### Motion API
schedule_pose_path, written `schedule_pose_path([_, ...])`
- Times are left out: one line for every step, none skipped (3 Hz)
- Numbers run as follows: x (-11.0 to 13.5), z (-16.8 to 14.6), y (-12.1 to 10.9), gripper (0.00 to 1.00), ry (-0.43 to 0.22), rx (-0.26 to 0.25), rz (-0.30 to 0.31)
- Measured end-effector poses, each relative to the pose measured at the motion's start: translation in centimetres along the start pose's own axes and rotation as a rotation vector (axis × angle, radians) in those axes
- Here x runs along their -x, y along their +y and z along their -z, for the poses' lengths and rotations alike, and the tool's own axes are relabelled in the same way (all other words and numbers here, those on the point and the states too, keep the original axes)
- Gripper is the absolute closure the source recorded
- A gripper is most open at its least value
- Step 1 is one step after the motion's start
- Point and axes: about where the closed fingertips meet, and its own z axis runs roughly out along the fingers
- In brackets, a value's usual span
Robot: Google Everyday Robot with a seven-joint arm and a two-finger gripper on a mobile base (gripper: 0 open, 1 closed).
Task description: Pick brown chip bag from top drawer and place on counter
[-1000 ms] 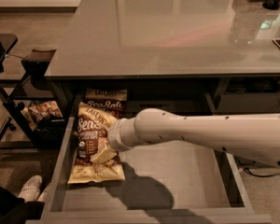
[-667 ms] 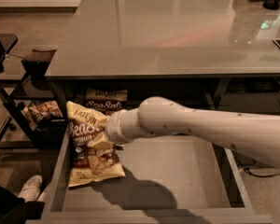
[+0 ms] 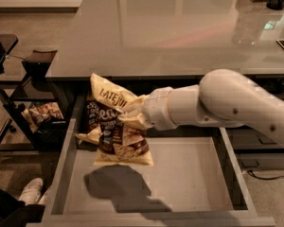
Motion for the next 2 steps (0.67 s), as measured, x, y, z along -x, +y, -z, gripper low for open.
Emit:
schedule_pose_path([0.59,5.13,-0.91,1.00,-0.009,-0.064,-0.012])
schedule_pose_path([0.59,5.13,-0.91,1.00,-0.009,-0.064,-0.012])
